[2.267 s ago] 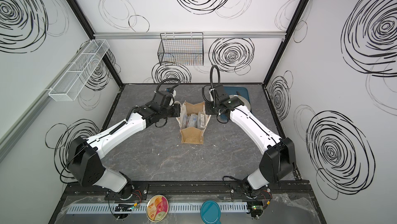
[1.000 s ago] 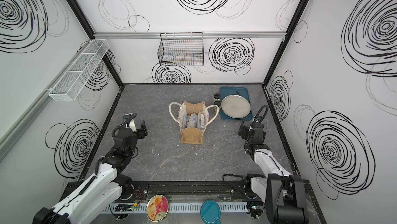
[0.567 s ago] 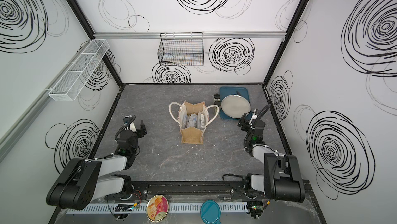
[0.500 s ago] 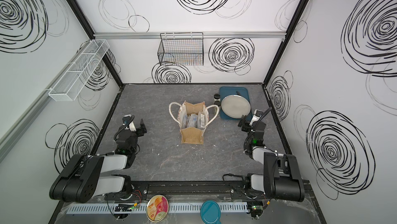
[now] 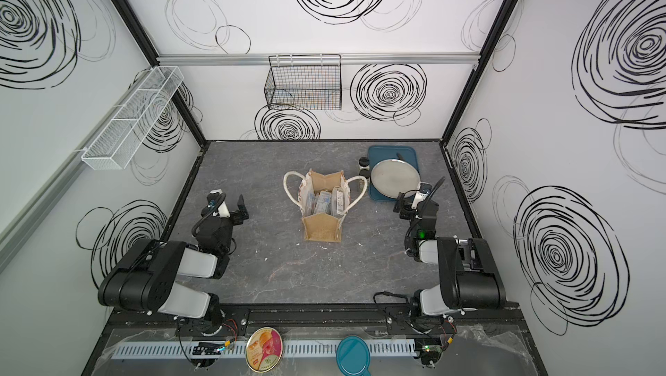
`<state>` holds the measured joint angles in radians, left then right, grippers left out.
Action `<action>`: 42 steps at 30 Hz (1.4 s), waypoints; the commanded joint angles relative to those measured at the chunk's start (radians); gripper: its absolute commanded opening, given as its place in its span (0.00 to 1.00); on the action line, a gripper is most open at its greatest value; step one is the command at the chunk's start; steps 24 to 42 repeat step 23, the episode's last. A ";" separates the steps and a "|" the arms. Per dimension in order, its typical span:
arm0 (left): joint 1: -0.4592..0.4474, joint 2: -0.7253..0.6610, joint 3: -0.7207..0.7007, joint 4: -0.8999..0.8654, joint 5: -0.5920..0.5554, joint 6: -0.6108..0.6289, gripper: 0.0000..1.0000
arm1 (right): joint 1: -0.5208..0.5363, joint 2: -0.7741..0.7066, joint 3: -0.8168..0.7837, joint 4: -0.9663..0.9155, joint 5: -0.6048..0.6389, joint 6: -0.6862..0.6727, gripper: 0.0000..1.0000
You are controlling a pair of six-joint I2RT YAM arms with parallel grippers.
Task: Put the compass set into the canvas bag
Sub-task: Reset both arms
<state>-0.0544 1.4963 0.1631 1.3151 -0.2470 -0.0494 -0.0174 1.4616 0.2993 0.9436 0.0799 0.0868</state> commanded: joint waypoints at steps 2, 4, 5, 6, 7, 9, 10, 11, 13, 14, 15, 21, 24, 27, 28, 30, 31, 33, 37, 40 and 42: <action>-0.007 0.001 0.034 0.022 0.022 0.033 0.97 | -0.006 0.007 0.015 -0.003 0.006 -0.014 1.00; -0.007 0.001 0.033 0.025 0.021 0.034 0.98 | -0.005 0.006 0.015 -0.005 0.005 -0.013 1.00; -0.009 0.002 0.033 0.027 0.017 0.036 0.98 | -0.006 0.007 0.015 -0.005 0.006 -0.013 1.00; -0.008 0.002 0.032 0.026 0.017 0.036 0.98 | -0.006 0.007 0.016 -0.005 0.005 -0.013 1.00; -0.009 0.002 0.032 0.026 0.017 0.037 0.98 | -0.006 0.008 0.015 -0.005 0.006 -0.013 1.00; -0.009 0.002 0.033 0.026 0.017 0.036 0.98 | -0.006 0.009 0.017 -0.006 0.006 -0.013 1.00; -0.009 0.003 0.032 0.026 0.017 0.036 0.99 | -0.006 0.009 0.017 -0.006 0.006 -0.013 1.00; -0.009 0.002 0.033 0.026 0.016 0.037 0.99 | -0.005 0.009 0.018 -0.007 0.006 -0.013 1.00; -0.008 0.002 0.032 0.024 0.018 0.037 0.99 | -0.004 0.010 0.020 -0.009 0.006 -0.014 1.00; -0.008 0.002 0.034 0.024 0.018 0.036 0.99 | -0.005 0.011 0.022 -0.011 0.006 -0.015 1.00; -0.009 0.002 0.034 0.024 0.018 0.036 0.99 | -0.003 0.015 0.024 -0.014 0.007 -0.015 1.00; -0.009 0.003 0.034 0.024 0.018 0.036 0.99 | -0.003 0.010 0.019 -0.010 0.008 -0.015 1.00; -0.009 0.003 0.034 0.026 0.019 0.036 0.99 | -0.003 0.006 0.015 -0.007 0.007 -0.016 1.00; -0.009 0.003 0.034 0.026 0.019 0.036 0.99 | -0.003 0.006 0.015 -0.007 0.007 -0.016 1.00; -0.009 0.003 0.034 0.026 0.019 0.036 0.99 | -0.003 0.006 0.015 -0.007 0.007 -0.016 1.00; -0.009 0.003 0.034 0.026 0.019 0.036 0.99 | -0.003 0.006 0.015 -0.007 0.007 -0.016 1.00; -0.009 0.003 0.034 0.026 0.019 0.036 0.99 | -0.003 0.006 0.015 -0.007 0.007 -0.016 1.00; -0.009 0.003 0.034 0.026 0.019 0.036 0.99 | -0.003 0.006 0.015 -0.007 0.007 -0.016 1.00; -0.009 0.003 0.034 0.026 0.019 0.036 0.99 | -0.003 0.006 0.015 -0.007 0.007 -0.016 1.00; -0.009 0.003 0.034 0.026 0.019 0.036 0.99 | -0.003 0.006 0.015 -0.007 0.007 -0.016 1.00; -0.009 0.003 0.034 0.026 0.019 0.036 0.99 | -0.003 0.006 0.015 -0.007 0.007 -0.016 1.00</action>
